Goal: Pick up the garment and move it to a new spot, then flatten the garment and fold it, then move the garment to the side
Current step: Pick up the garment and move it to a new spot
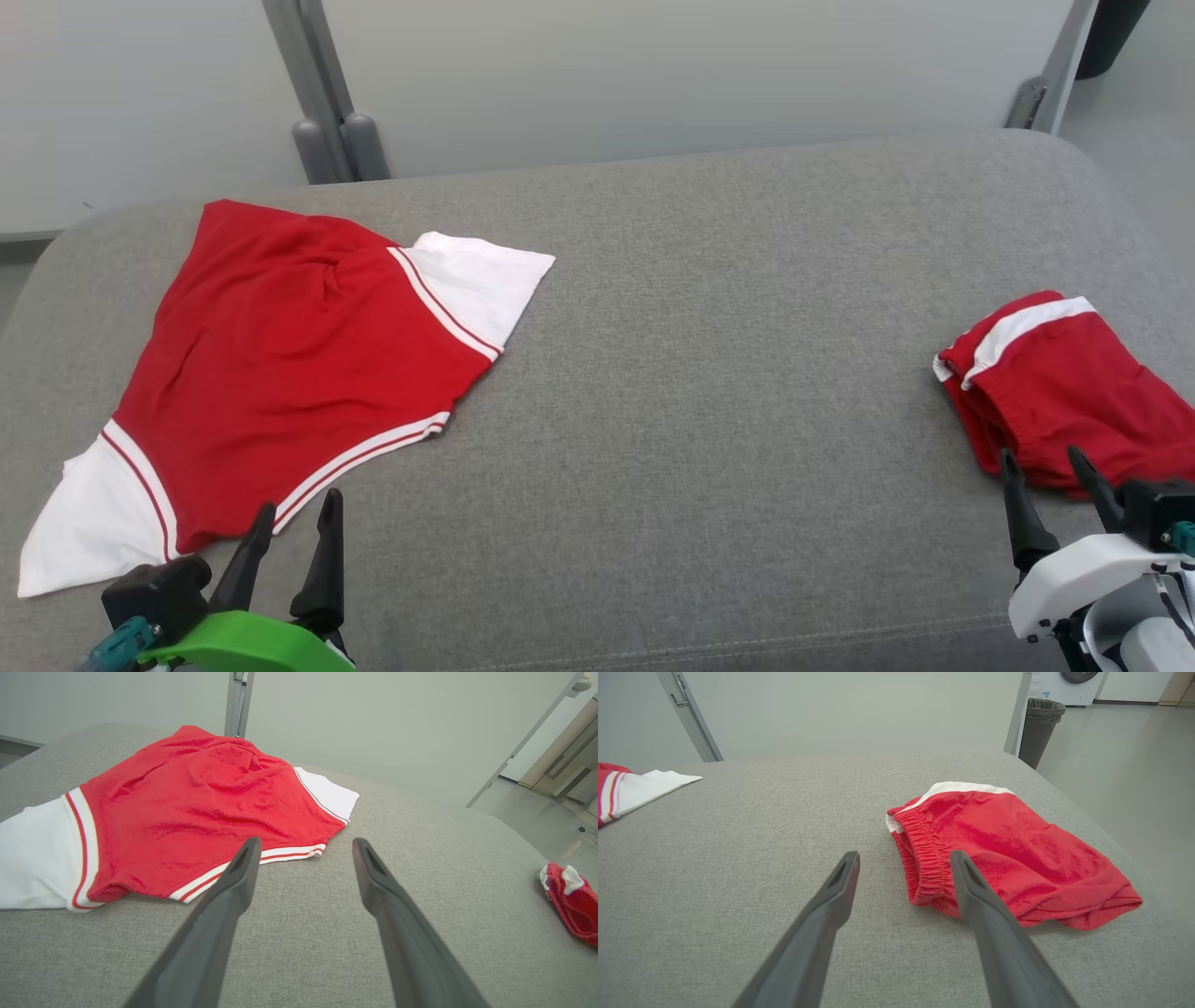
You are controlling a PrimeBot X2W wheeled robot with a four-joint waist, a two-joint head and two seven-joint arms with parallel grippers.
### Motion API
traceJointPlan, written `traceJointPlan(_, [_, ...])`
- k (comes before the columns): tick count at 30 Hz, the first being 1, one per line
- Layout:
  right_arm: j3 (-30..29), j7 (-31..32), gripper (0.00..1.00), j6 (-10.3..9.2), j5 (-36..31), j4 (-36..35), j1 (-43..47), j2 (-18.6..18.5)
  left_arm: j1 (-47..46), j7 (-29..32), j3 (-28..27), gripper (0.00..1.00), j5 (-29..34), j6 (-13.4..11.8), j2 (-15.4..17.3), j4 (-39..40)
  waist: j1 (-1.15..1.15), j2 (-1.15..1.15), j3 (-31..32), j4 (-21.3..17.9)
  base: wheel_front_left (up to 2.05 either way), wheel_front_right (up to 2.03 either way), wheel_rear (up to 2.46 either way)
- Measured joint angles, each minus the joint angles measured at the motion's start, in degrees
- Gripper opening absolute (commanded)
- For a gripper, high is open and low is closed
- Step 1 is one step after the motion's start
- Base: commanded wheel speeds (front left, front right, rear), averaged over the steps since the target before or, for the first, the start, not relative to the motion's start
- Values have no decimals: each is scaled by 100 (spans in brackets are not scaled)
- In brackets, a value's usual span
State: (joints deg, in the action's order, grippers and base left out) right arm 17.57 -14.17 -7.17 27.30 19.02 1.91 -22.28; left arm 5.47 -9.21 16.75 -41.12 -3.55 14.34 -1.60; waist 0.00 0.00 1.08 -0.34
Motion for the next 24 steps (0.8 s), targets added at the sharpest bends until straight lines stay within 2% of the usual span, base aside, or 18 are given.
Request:
traceJointPlan(5, [8,0,100,-1,-271,-233,106,103,3,-102,44,100,58,-1,9,-53,0,0,39,203,0,0,0])
traceJointPlan(9, [233,0,100,0,-491,-444,107,235,4,-147,32,100,59,-8,1,-74,0,0,55,429,0,0,0])
traceJointPlan(16, [542,0,100,0,-742,-668,26,471,114,-277,-226,100,59,-110,-19,-126,0,0,62,998,0,0,0])
traceJointPlan(24, [345,-1,100,0,-820,-654,69,534,190,-303,-341,100,57,-125,-25,-131,0,0,71,1625,0,0,0])
